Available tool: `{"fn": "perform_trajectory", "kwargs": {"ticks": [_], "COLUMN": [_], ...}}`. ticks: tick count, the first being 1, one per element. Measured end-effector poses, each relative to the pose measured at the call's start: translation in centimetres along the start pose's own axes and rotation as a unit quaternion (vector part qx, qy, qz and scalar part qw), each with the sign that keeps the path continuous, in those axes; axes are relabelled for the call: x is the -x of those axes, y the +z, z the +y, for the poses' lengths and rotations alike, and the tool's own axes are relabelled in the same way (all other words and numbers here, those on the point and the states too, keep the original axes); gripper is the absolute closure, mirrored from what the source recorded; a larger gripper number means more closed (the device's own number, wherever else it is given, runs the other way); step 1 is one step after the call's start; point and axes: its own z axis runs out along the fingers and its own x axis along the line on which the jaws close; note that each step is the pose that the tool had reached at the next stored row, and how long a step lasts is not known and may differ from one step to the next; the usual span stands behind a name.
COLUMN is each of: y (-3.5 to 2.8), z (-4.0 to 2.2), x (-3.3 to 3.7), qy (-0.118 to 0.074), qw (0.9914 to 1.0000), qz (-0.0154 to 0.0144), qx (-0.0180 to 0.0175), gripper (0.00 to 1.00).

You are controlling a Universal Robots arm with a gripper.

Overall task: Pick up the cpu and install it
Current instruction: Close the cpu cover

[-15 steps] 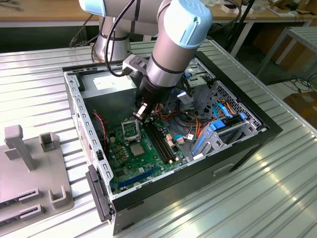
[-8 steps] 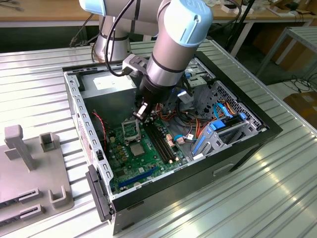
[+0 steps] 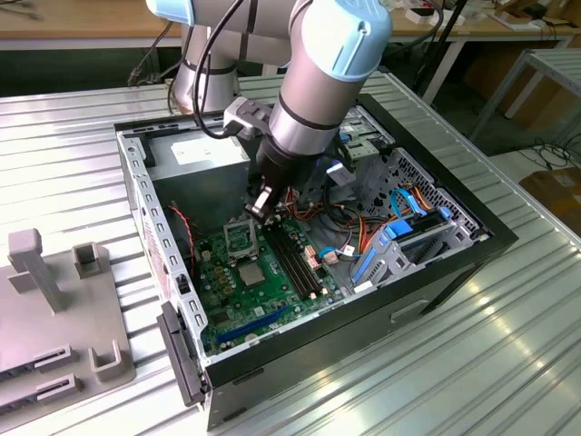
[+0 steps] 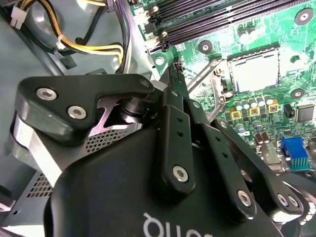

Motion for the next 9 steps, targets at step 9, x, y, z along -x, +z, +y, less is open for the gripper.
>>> {"fn": "perform_trajectory", "kwargs": {"ticks": [9], "y": [-0.36], "z": [0.02], "x": [-0.02], "qy": [-0.022], "qw": [0.99976], "qz": [0.0035], "qx": [0.0003], "gripper": [0.89]}}
